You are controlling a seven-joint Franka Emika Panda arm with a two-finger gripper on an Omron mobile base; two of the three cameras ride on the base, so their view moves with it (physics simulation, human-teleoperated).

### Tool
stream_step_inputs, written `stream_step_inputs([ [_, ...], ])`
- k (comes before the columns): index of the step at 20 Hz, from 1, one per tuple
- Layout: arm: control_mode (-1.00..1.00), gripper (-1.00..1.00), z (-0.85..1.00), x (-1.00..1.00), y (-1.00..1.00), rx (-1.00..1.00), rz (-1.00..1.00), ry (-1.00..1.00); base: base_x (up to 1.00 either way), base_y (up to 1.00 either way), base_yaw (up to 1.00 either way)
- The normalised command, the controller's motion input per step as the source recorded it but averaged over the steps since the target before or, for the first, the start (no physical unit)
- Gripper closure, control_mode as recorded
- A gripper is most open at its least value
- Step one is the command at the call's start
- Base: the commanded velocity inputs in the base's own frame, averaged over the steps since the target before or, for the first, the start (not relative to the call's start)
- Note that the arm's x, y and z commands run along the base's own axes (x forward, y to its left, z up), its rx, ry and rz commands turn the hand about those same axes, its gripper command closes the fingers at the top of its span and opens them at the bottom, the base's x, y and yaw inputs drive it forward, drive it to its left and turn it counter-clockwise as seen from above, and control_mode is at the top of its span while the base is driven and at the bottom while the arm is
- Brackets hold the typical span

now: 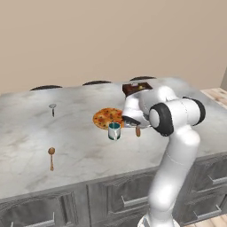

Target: Take the pizza cutter from the drawer on the right and place it on the dining counter for cutting.

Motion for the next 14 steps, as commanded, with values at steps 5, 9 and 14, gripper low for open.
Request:
stream_step_inputs([
  [5,-1.00,1.00,0.00,0.74,0.00,0.00,0.00,0.06,0.00,0.00,0.00],
  [9,-1.00,1.00,-0.02,0.72,-0.01,0.00,0.00,0.07,0.00,0.00,0.00],
  [14,-1.00,1.00,-0.21,0.58,-0.01,0.00,0.00,0.07,0.00,0.00,0.00],
])
